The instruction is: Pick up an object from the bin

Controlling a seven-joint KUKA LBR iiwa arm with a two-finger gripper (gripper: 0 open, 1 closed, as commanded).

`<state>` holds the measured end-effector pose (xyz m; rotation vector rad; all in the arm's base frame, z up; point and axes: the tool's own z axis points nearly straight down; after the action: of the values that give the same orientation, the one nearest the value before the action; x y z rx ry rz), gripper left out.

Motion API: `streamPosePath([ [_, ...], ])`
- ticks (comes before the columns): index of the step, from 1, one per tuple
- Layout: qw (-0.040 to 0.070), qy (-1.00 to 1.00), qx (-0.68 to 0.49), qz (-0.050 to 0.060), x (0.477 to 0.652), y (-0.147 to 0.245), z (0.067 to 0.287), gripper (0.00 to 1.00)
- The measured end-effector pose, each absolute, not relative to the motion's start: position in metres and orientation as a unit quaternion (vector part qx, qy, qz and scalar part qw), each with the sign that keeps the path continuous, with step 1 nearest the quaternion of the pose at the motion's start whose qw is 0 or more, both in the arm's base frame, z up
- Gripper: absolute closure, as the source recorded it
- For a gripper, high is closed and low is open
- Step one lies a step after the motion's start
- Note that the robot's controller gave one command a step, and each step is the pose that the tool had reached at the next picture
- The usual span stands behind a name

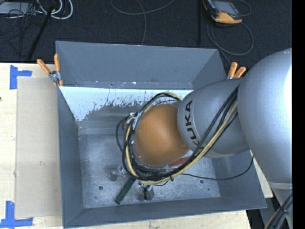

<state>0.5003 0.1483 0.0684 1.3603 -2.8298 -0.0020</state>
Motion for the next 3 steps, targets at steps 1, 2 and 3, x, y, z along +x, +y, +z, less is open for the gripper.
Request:
streamPosePath([
  [1,0.001,-0.903,0.430,-0.001,0.500,0.148,0.068,0.00],
  [2,0.000,-0.903,0.430,-0.001,0.500,0.148,0.068,1.00],
  [3,0.000,-0.904,0.427,0.000,0.500,0.149,0.079,1.00],
])
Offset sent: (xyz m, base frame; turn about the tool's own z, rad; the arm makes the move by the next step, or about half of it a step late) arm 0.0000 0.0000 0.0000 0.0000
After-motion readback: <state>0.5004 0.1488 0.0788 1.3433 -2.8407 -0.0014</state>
